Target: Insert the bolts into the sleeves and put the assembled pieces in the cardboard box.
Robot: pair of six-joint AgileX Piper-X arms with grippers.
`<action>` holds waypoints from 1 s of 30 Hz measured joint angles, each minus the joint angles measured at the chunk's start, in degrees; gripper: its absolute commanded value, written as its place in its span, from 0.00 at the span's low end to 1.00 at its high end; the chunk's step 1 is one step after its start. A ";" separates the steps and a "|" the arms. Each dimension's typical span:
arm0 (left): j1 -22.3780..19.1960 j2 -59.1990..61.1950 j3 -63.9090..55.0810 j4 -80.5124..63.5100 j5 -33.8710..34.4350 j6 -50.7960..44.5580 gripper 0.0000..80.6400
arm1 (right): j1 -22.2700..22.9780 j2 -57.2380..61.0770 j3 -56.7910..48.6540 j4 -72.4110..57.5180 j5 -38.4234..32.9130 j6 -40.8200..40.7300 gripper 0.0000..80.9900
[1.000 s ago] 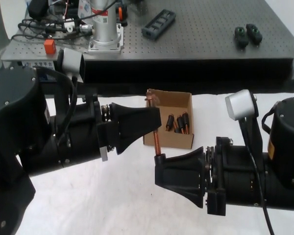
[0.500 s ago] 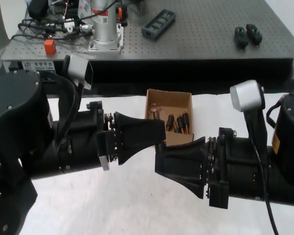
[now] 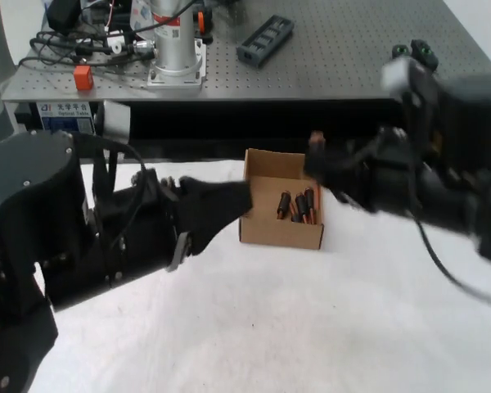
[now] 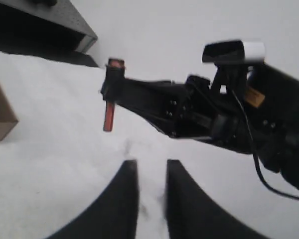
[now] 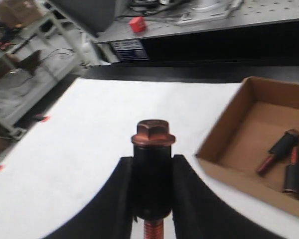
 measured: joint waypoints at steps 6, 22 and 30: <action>0.15 -1.85 1.21 5.99 -6.28 4.36 0.01 | -1.09 19.29 -16.46 8.40 8.04 -3.88 0.06; 0.15 -32.39 7.32 52.88 -35.98 18.62 0.01 | -1.09 48.43 -43.52 23.62 10.89 -5.25 0.41; 0.19 -42.44 11.06 62.31 -41.08 16.23 0.01 | -1.09 37.05 -36.01 26.09 7.39 -6.74 0.14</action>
